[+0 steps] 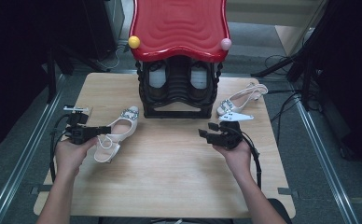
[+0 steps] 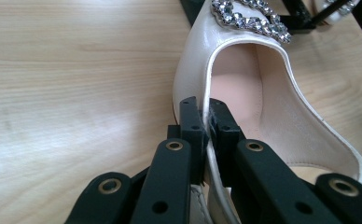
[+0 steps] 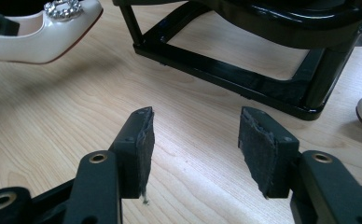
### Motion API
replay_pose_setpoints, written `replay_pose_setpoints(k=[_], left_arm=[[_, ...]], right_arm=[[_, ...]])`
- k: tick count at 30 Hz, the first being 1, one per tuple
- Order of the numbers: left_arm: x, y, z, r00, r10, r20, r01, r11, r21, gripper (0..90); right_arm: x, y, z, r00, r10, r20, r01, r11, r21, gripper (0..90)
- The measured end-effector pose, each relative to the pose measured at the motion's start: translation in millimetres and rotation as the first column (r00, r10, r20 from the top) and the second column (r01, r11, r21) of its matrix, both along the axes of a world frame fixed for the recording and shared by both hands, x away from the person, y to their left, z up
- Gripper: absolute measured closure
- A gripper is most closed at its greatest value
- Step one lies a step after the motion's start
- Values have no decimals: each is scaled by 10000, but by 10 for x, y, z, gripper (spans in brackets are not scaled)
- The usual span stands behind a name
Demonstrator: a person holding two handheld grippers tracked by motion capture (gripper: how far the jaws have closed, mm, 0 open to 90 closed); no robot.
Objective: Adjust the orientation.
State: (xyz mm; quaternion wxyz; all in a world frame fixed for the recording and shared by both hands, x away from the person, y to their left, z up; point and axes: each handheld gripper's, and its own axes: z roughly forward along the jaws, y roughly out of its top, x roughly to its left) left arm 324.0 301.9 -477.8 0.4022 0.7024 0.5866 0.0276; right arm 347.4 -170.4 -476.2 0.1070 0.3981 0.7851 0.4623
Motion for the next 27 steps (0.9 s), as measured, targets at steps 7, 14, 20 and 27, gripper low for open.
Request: replay_pose_setpoints(k=[7, 14, 20, 27], left_arm=[[-55, -208, -48, 9977, -662, -149, 657, 9973, -320, 871], [-43, -501, -56, 9902, -1385, -161, 1383, 9903, -139, 871], [7, -768, -96, 9769, -2129, -165, 2126, 9770, -185, 870], [75, -1079, -168, 9596, -2799, -299, 2796, 9600, -141, 869]], right_arm=[[23, 32, -19, 9998, 90, -167, -90, 10000, 7, 469], [1, 60, -32, 9997, 120, -203, -121, 9999, -81, 469], [-46, 79, -47, 9995, 194, -267, -202, 9993, -320, 469], [-135, 35, -67, 9997, 84, -210, -89, 9996, -275, 474]])
